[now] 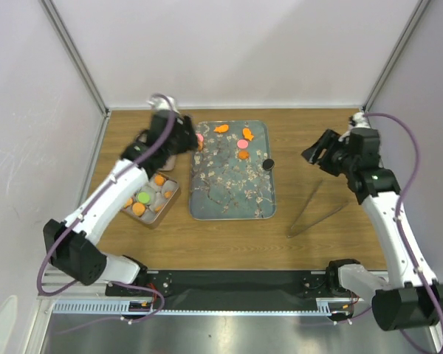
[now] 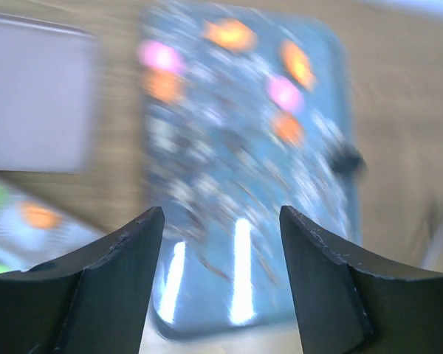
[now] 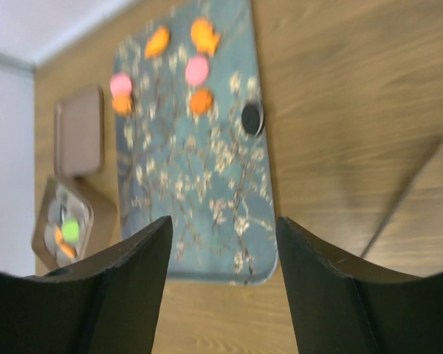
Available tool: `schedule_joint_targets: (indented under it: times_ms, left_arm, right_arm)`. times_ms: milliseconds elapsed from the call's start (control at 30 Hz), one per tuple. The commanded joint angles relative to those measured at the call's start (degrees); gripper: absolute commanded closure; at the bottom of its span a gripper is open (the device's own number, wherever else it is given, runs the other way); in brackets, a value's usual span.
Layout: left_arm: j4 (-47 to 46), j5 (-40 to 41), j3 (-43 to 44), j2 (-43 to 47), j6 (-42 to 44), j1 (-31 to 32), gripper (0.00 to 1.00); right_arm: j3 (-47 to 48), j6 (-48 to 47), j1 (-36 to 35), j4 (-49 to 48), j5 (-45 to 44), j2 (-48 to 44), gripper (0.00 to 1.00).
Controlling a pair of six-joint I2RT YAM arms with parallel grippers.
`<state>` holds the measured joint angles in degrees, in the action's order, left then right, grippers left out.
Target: Pack the cookies
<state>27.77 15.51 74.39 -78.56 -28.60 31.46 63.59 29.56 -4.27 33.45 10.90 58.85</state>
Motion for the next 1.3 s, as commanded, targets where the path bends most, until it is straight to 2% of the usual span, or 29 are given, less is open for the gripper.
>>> schedule_joint_targets:
  times_ms: [0, 167, 367, 767, 1267]
  left_arm:
    - [4.4, -5.2, 7.0, -2.5, -2.8, -11.1, 0.30]
    - [6.6, -4.6, 15.1, -11.8, -1.7, -24.7, 0.32]
    - [8.9, -3.8, 23.8, -23.2, 2.7, -33.9, 0.37]
    - [9.9, -3.5, 34.8, -43.4, 12.2, -40.1, 0.41]
    - [8.5, -9.2, 36.2, -51.6, 14.8, -42.3, 0.44]
  right_arm:
    - [-1.3, -0.2, -4.6, -5.9, -1.2, 3.2, 0.35]
    - [-3.1, -1.3, -6.6, -8.7, 1.7, 6.4, 0.35]
    - [-5.1, -3.5, -8.3, -11.3, 4.7, 9.9, 0.36]
    - [-9.1, -3.3, -6.9, -14.7, 9.7, 10.1, 0.36]
    - [-9.9, -2.8, -6.5, -15.8, 11.1, 9.7, 0.36]
